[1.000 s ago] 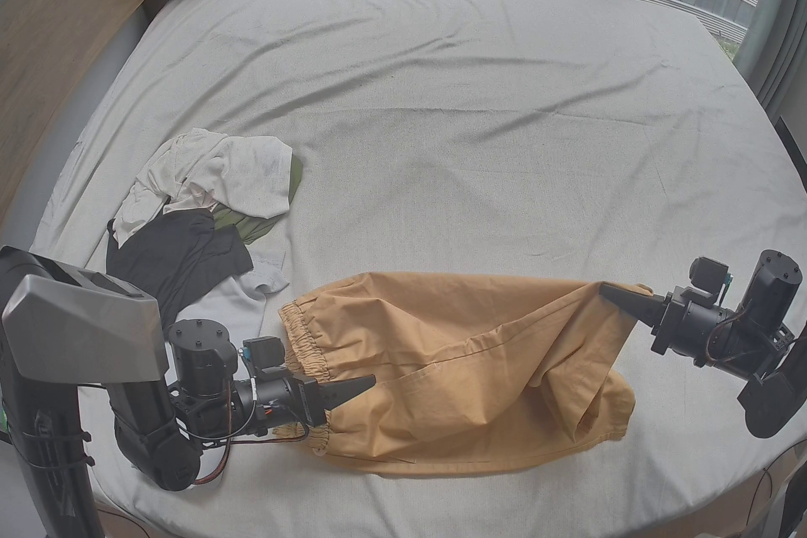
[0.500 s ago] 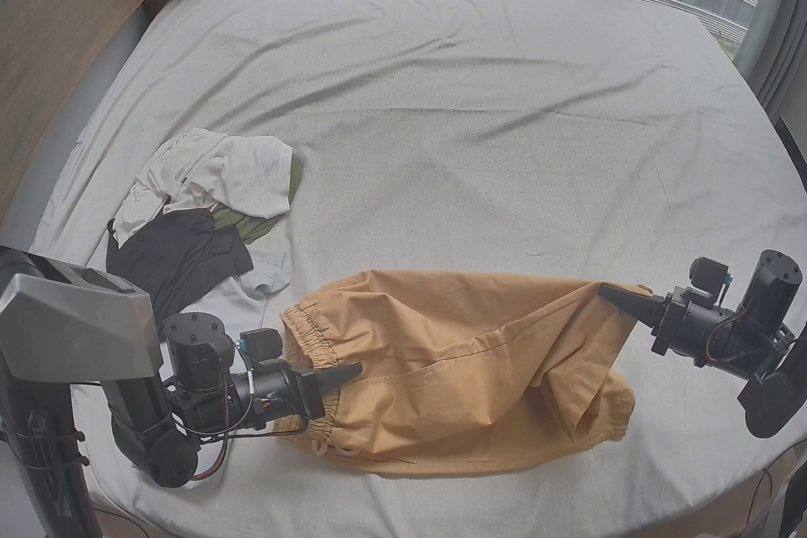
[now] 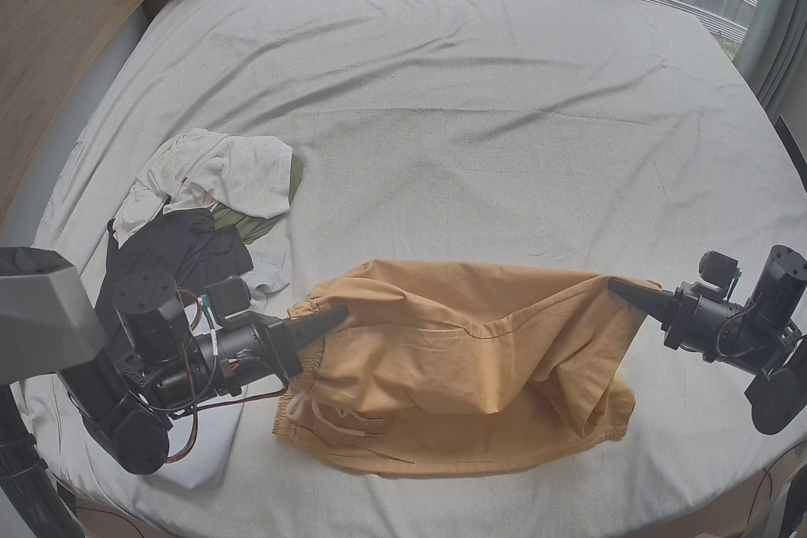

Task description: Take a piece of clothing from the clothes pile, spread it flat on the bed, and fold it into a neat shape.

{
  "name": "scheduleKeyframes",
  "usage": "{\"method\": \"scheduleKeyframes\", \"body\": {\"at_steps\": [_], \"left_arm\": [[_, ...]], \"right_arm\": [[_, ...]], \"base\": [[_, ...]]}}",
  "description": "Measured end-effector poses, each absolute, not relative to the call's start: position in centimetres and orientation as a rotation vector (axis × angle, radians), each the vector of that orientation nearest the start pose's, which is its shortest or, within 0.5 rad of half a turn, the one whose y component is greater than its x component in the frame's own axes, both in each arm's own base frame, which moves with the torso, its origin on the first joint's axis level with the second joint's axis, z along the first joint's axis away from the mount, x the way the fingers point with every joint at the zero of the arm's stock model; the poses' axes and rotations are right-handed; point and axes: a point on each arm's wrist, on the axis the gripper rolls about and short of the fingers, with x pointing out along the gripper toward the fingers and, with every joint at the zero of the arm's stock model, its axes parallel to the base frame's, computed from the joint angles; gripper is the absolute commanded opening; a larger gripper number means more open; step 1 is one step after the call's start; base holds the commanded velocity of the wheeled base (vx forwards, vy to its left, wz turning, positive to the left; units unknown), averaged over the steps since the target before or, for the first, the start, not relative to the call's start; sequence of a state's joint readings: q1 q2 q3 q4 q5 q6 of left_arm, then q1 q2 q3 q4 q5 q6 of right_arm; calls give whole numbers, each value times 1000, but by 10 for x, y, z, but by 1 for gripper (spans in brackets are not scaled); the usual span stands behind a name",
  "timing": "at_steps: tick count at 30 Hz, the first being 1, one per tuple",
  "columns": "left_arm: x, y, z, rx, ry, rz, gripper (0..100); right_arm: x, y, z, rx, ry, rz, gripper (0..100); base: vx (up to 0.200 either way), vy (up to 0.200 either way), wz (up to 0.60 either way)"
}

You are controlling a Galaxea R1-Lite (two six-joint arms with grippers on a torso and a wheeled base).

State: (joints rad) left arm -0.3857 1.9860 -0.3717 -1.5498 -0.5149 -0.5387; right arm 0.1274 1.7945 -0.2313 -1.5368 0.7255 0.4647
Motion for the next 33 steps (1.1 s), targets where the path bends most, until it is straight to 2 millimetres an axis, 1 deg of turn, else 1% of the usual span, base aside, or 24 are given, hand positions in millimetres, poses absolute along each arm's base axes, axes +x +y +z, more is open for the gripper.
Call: {"method": "scheduleKeyframes", "body": {"at_steps": [5,10,22,33], "left_arm": [[260,-117,102,-503,262,-870,0],[260,-116,107,-501,242,-876,0],[272,-100,114,-504,189,-822,0],[274,-96,117,-522,180,-811,0]], "right_arm": [[238,41,119,459,213,825,0],[240,36,122,457,195,812,0],[245,29,128,489,182,799,0],[247,27,134,494,157,794,0]], "base": [[0,0,0],[0,0,0],[0,0,0],[0,0,0]]}}
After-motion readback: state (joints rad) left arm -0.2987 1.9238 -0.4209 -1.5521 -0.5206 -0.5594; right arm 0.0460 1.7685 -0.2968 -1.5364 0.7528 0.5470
